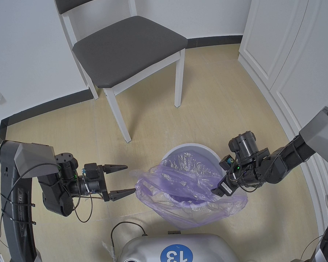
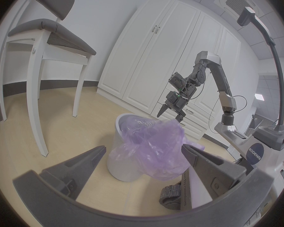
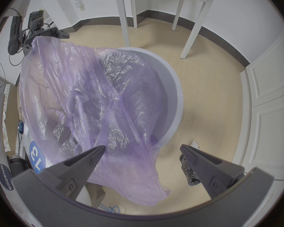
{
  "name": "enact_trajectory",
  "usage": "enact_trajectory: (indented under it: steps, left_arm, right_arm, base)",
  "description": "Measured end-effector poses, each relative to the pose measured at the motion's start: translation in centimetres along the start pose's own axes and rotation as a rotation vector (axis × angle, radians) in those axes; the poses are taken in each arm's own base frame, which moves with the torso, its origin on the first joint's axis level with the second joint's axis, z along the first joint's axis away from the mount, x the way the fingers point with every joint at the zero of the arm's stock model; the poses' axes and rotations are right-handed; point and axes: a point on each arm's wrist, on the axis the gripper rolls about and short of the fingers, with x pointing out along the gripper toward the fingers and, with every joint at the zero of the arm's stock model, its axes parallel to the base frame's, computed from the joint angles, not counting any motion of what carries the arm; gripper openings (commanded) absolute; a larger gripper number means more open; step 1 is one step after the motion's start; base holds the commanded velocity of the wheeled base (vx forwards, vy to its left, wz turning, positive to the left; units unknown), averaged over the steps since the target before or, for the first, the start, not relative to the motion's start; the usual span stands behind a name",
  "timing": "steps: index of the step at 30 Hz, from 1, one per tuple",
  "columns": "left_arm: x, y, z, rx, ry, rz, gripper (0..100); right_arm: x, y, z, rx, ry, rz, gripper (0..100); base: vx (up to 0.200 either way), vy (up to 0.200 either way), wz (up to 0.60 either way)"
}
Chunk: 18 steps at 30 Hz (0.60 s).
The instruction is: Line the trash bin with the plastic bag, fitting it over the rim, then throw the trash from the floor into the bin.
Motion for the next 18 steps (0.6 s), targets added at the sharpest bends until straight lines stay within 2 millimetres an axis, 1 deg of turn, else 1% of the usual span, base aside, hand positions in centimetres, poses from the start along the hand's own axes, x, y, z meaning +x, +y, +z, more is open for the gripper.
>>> enact_trajectory:
  steps: [5,11,18]
  left_arm:
    - [0.0,0.3,-0.2,0.002,-0.001,0.006,100]
    - [-0.1,0.6,-0.4,0.002,-0.001,0.012,100]
    - [-0.1,0.8,-0.6,0.003,-0.002,0.017,100]
  right_arm:
    - [-0.1,0.0,0.3,0.009,-0.017,0.019,0]
    - [-1.0,0.0,0.6,0.015,-0.017,0.025,0]
    - [-1.8,-0.8,1.5,0.028,-0.055,0.005,0]
  base:
    - [0.000,0.000,0.00]
    - [0.000,0.000,0.00]
    - [0.000,0.000,0.00]
